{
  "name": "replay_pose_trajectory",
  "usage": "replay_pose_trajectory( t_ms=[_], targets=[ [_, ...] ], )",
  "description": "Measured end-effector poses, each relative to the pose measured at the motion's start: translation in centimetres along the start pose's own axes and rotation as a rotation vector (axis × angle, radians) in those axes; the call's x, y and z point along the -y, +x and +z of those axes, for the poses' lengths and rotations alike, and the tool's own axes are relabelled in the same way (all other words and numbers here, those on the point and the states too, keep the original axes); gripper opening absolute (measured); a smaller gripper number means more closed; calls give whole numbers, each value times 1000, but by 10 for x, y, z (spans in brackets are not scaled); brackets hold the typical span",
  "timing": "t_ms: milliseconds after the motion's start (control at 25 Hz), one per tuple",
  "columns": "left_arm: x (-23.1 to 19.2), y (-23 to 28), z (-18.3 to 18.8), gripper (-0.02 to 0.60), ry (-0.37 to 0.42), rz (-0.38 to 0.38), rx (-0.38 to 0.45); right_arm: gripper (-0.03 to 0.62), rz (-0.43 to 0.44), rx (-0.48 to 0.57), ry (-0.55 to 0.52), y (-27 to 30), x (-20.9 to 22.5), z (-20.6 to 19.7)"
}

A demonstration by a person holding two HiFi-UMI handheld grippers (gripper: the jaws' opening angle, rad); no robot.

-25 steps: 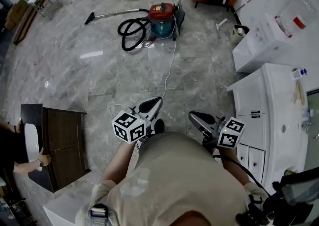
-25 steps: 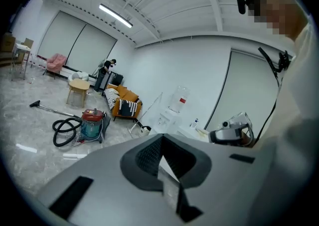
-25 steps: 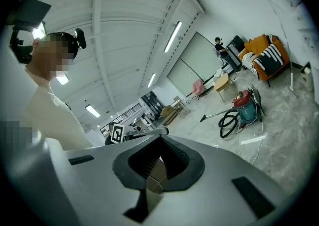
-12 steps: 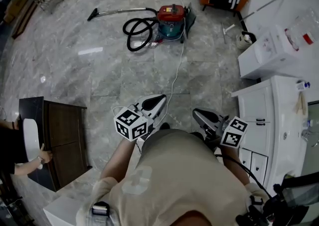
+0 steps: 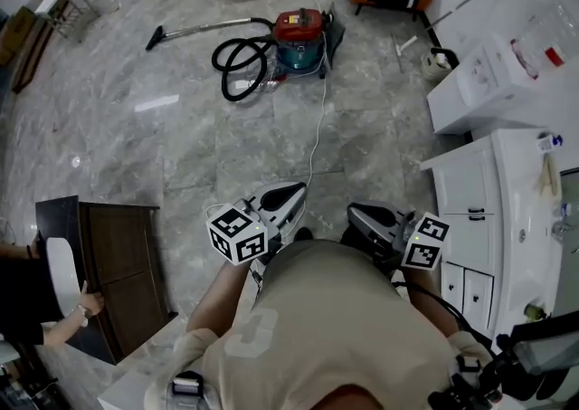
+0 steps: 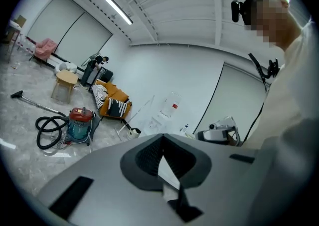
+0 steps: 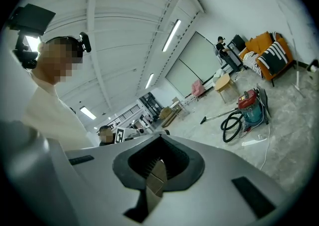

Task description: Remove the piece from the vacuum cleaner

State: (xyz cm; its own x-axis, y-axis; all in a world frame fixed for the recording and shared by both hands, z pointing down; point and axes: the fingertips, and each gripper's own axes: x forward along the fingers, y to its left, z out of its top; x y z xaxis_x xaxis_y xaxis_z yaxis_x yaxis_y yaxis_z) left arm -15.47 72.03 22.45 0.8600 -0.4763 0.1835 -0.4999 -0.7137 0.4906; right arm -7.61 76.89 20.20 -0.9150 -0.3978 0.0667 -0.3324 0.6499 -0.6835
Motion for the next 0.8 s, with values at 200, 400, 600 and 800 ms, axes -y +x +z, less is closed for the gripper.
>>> replay_pose_trajectory(
  t_ms=[200,400,600,800],
  targets=[
    [-3,42,2,3,-19,-3,-28,3,2,44,37,-13,29,19],
    [0,104,12,3,-32,20,-57,3,47,58,67,-29,73,58],
    [-5,169,20,3,-28,57,-94,3,79,42,53,-60,115,91],
    [-4,217,35,3,-19,113,-84,3,111,-20,5,-85,144,110]
  ],
)
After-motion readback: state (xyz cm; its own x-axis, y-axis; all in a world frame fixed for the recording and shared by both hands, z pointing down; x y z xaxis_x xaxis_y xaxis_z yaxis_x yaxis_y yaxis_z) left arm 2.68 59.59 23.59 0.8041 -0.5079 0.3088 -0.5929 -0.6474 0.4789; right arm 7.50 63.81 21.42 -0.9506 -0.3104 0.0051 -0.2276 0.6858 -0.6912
